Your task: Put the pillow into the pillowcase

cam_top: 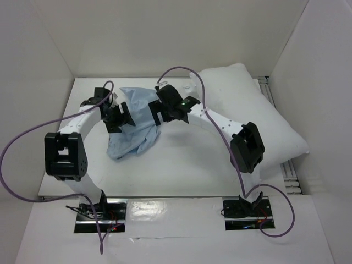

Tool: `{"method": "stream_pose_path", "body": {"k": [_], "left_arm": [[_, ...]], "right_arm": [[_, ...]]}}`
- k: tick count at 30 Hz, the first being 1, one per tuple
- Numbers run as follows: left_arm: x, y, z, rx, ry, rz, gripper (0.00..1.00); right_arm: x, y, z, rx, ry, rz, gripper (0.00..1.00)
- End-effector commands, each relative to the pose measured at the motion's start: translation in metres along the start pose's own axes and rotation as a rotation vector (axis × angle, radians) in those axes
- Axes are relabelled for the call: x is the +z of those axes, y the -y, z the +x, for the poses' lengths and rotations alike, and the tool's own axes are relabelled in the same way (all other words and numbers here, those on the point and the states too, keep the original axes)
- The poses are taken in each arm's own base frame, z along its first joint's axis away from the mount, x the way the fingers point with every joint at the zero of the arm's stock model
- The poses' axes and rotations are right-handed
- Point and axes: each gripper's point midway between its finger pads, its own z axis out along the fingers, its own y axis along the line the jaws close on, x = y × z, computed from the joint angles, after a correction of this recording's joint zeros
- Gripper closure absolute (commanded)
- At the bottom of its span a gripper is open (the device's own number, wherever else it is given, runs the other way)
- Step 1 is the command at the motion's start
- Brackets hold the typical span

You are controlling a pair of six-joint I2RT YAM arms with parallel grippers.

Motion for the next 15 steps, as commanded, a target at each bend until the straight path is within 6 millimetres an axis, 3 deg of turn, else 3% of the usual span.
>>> {"method": "stream_pose_path", "body": {"k": [1,2,7,8,11,14,15], "left_arm": [[0.01,0.023,0.0,-0.005,-0.001,0.082,0.12],[0.012,0.024,-0.002,0.0,0.01,0.087,0.14],[0.018,0.022,-0.002,-0.022,0.002,0.083,0.48],[0.018,0.022,-0.002,-0.022,0.002,0.083,0.7],[0.002,0.028,-0.007,-0.011,0.034,0.09,0.99],[-0.025,0.031,-0.006,-0.01,0.082,0.08,1.0],[-0.031,0.027,-0.005,-0.021,0.103,0.057,1.0]], "right_arm": [[-0.016,0.016,-0.027,0.049,0.041,0.016,0.0],[-0.022,0.014,-0.031,0.051,0.053,0.002,0.0],[-0.025,0.031,-0.038,0.089,0.077,0.021,0.0],[-0.025,0.031,-0.038,0.089,0.077,0.021,0.0],[-0.027,0.036,-0.043,0.098,0.088,0.027,0.0],[-0.026,0.028,-0.063,0.081,0.129,-0.006,0.0],[-0.014,0.025,-0.061,0.065,0.114,-0.018,0.0]]}}
